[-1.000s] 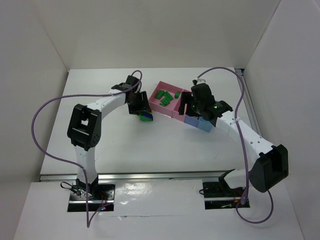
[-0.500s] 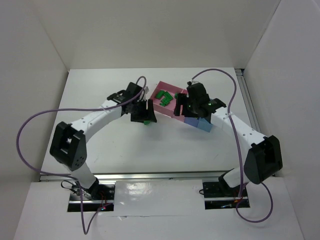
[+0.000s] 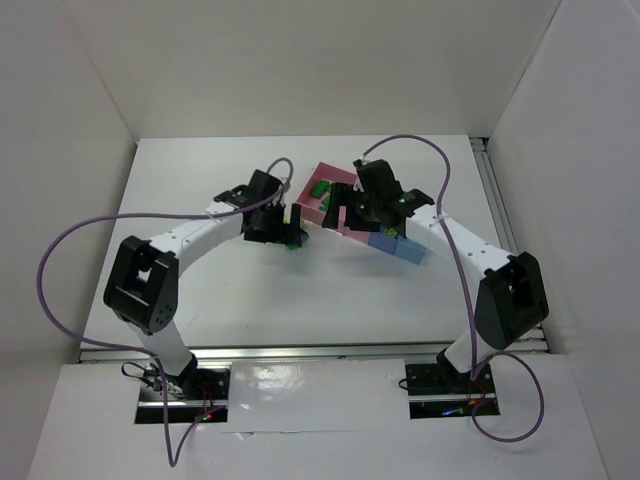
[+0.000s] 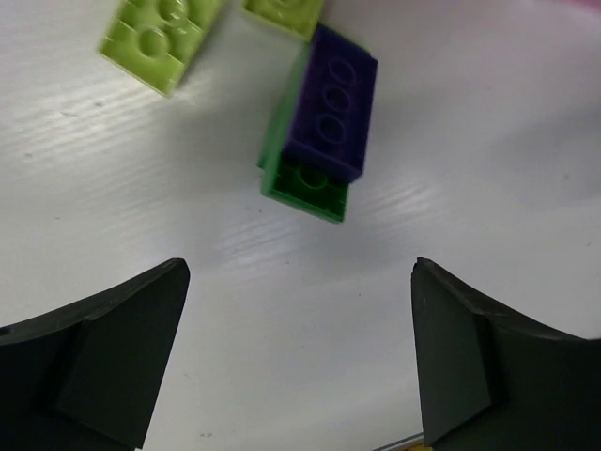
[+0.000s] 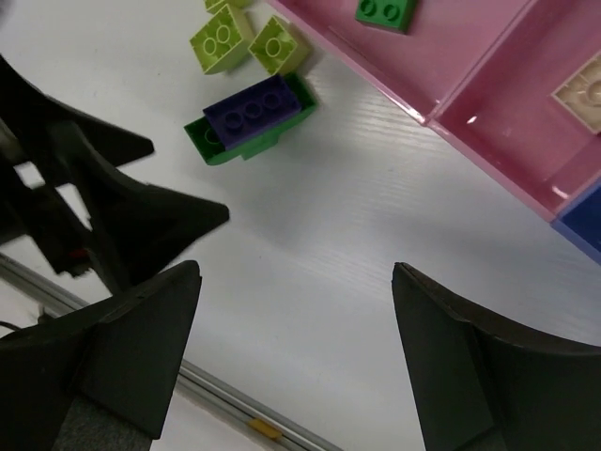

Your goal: Sort the legos into containers by color

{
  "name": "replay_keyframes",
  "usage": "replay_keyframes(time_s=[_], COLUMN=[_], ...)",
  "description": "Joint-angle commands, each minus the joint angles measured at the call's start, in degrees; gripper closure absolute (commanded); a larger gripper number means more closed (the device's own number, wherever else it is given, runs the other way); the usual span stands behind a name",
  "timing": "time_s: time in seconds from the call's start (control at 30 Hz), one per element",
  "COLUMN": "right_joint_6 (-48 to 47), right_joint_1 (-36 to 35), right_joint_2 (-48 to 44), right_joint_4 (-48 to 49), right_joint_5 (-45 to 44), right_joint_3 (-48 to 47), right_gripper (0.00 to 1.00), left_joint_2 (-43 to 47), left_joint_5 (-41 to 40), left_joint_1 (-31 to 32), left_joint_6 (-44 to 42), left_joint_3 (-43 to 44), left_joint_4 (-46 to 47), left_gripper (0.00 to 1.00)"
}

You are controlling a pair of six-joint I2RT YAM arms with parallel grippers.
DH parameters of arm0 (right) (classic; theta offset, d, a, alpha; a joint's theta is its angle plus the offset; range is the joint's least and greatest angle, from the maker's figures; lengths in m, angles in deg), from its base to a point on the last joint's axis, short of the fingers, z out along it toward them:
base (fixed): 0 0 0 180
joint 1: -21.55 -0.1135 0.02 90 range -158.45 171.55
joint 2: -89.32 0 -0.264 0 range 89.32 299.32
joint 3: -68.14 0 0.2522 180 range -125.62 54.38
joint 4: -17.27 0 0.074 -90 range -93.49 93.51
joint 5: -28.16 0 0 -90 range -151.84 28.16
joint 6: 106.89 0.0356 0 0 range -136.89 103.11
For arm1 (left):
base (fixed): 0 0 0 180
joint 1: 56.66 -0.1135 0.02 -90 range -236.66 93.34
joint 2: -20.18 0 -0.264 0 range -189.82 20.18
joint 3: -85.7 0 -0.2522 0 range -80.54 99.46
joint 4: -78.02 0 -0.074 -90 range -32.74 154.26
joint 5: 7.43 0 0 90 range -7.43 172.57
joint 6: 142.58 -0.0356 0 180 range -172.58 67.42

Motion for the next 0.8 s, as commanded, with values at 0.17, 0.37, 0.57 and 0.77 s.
replay_keyframes(time_s=[0.17, 0.37, 0.57, 0.77], right_joint_6=[0.93, 0.93, 0.41, 0.41], right_joint_1=[4.83, 6.07, 6.60, 6.60], right_joint_2=[-9.46, -10.08, -10.70, -10.17], right_joint_4=[0.86, 1.47, 1.47, 1.47], right_joint_5=[-1.01, 1.37, 0.84, 2.07], right_joint_3=[4.37, 5.08, 5.61, 5.61], right_gripper=[0.10, 0.10, 0.10, 0.10], left_joint_2=[3.70, 9.86, 11.18, 7.67], left_joint_5=[-8.26, -6.07, -1.51, 2.11], left_joint_1=[4.23, 3.70, 3.17, 2.65], left_joint_6=[-12.44, -13.76, -15.35, -12.98], left_joint_3=[-11.70, -26.02, -30.27, -30.45], left_joint_4=[17.01, 39.61, 50.78, 54.50], left_gripper=[0.03, 0.12, 0.13, 0.18])
